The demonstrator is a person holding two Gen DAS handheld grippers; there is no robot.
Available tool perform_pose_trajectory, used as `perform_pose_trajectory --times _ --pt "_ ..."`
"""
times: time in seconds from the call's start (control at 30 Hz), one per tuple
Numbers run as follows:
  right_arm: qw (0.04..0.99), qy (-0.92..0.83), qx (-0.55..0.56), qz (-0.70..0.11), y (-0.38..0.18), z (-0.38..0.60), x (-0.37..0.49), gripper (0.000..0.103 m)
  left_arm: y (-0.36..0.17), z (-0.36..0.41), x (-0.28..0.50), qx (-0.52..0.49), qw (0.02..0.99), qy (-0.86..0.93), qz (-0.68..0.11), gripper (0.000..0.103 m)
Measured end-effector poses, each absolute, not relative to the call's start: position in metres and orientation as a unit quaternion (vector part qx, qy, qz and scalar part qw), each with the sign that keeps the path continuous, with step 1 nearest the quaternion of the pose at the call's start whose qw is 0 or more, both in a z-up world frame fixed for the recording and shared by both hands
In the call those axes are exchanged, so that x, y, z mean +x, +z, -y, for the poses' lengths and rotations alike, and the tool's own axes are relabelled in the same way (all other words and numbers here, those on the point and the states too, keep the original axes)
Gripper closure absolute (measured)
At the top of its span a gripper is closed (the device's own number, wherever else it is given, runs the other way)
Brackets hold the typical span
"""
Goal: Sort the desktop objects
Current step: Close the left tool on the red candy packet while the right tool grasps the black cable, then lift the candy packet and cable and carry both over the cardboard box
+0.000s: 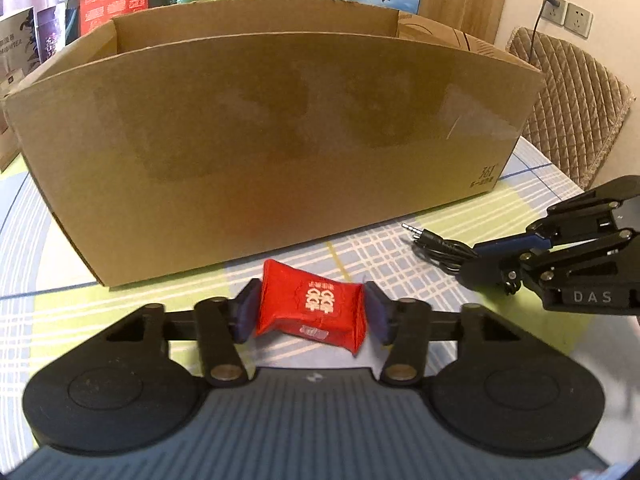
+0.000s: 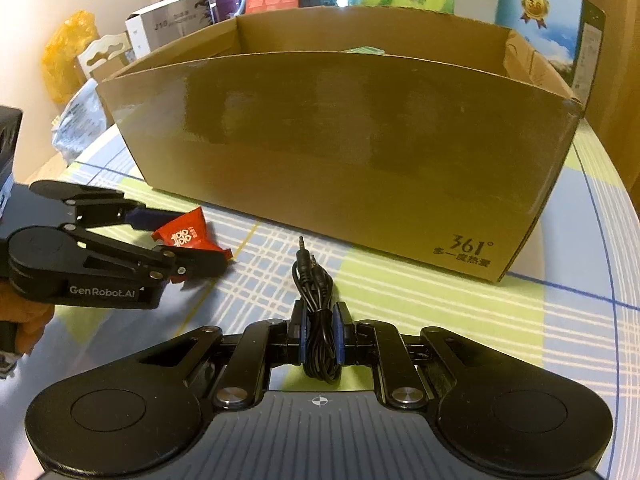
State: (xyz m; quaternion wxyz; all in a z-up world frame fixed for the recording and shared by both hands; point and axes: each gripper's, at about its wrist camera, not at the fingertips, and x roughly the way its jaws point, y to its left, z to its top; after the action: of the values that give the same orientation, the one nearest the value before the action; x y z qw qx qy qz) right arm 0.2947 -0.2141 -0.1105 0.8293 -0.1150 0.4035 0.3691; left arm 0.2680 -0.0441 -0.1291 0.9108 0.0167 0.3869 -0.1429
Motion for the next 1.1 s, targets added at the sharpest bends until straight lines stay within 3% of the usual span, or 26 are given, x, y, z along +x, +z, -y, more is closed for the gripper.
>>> perform_pose_trajectory --times 0.2,1.1 --pt "0.832 0.362 -0.096 -0.41 -0.107 0.22 0.297 0.093 -0.123 0.044 0.262 0.009 0.906 -0.139 -0.399 0.068" --pt "0.861 0.311 0.003 -0.402 -0.062 0.261 0.234 0.094 -0.068 0.06 0.192 -0.002 0.919 -0.123 -0.374 0.068"
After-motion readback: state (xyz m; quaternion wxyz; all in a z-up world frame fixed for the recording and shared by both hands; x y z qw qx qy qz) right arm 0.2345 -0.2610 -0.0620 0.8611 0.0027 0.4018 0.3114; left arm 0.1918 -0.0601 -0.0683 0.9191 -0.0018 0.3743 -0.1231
